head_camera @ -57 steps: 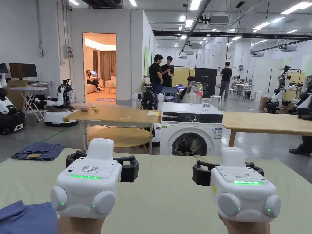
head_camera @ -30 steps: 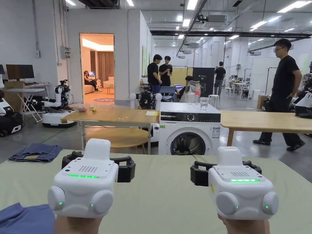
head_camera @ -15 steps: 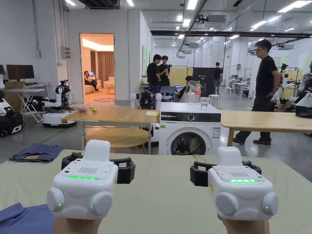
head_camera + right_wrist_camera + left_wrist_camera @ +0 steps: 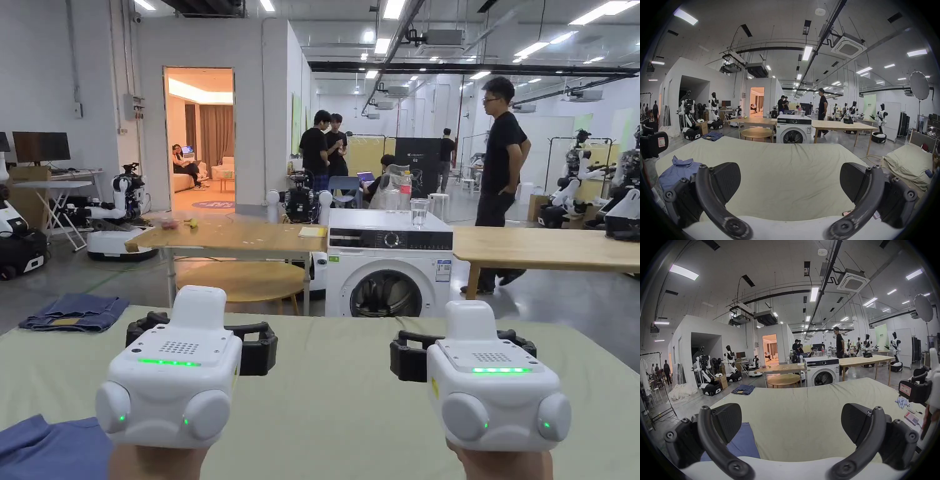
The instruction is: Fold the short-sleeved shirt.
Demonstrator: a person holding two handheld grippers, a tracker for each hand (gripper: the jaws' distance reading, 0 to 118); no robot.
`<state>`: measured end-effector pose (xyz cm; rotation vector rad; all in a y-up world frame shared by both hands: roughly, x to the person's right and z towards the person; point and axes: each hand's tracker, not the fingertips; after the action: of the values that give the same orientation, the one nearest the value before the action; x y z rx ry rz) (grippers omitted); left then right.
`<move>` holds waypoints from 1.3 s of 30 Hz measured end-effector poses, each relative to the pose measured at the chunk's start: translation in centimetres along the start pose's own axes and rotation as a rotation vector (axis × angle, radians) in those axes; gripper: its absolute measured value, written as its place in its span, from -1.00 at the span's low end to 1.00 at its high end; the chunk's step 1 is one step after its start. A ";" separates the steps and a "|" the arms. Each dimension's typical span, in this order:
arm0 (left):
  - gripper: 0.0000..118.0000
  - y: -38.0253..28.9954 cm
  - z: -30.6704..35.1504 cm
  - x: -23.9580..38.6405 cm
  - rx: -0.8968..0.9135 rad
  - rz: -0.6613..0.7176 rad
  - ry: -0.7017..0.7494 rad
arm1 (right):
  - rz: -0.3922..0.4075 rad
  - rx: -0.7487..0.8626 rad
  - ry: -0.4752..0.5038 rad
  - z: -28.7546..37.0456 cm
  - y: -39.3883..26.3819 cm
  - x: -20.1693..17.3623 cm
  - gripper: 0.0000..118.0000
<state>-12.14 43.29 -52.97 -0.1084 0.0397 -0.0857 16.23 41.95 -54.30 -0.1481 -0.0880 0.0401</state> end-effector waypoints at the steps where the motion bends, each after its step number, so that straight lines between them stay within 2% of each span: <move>1: 1.00 0.0 0.0 0.0 0.000 -0.001 0.000 | 0.000 0.000 0.000 0.0 0.0 0.0 1.00; 34: 1.00 -0.1 0.0 0.4 -0.002 0.008 -0.012 | 0.016 -0.013 -0.006 -0.2 -0.6 0.3 1.00; 39: 1.00 -0.2 -0.1 0.4 0.000 0.008 -0.019 | -0.012 -0.008 0.002 -0.1 -0.5 0.4 1.00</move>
<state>-11.77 43.01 -53.07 -0.1094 0.0214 -0.0770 16.70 41.43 -54.29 -0.1557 -0.0869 0.0274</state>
